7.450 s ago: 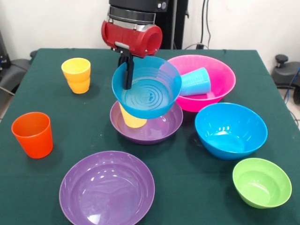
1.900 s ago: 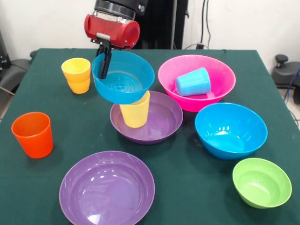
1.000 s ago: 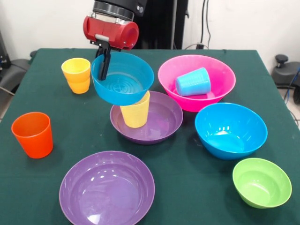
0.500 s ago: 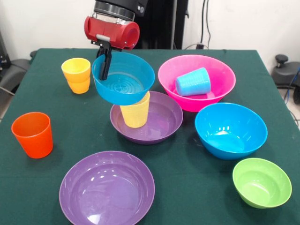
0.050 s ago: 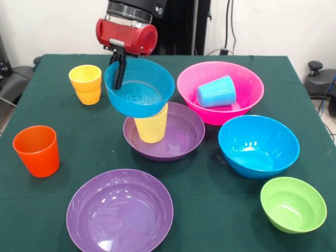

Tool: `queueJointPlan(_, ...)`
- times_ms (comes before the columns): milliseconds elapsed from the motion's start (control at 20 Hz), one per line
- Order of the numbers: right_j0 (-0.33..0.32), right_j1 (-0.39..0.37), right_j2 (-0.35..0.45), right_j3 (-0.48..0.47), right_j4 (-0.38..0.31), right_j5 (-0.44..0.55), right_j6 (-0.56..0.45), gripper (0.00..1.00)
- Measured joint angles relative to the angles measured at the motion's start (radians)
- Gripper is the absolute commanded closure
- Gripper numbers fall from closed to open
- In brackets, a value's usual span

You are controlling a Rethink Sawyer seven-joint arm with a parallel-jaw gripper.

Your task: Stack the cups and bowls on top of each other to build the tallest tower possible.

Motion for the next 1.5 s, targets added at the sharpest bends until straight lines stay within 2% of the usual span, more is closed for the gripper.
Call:
queueJointPlan(1000,0.015,0.000,-0.001,0.011,0.014,0.000,0.000,1.00)
queueJointPlan(1500,-0.004,-0.005,0.016,0.033,0.016,0.000,0.000,1.00)
